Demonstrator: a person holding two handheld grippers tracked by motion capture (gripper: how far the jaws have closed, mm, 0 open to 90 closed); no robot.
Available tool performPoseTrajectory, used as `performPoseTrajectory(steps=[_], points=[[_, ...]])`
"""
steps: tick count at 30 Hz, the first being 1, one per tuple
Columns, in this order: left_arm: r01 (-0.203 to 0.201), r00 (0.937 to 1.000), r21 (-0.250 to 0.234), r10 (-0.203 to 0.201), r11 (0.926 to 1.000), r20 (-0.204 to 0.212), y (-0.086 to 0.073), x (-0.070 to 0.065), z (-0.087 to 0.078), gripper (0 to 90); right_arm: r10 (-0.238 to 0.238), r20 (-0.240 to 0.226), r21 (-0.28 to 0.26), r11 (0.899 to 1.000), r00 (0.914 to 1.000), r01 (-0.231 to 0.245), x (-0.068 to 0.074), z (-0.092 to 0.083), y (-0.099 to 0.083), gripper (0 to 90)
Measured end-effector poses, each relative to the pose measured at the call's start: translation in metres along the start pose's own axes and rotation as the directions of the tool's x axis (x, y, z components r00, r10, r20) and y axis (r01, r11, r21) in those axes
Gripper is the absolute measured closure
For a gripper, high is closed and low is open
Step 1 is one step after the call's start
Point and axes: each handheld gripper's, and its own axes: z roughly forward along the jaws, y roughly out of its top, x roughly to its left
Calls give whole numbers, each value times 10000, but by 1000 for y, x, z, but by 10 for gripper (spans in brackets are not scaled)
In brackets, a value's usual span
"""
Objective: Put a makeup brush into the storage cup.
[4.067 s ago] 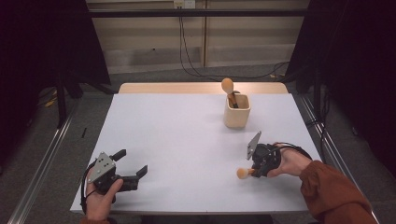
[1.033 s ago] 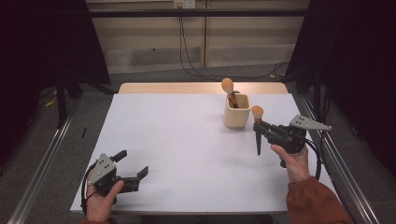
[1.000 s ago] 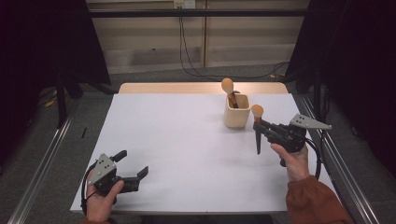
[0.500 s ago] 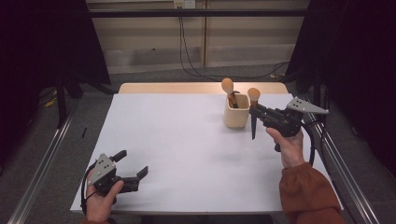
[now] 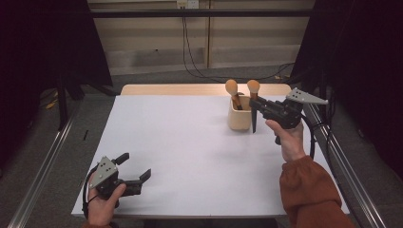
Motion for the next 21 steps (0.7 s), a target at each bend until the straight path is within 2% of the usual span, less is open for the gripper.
performPoseTrajectory(steps=[11,21], points=[[-19,10000,28,19,10000,35,0,0,0,21,-165,361,-300,9994,9992,176,-9,10,19,744],[-44,10000,31,44,10000,48,0,1,0,21,-251,689,-118,9996,9973,259,-17,29,28,744]])
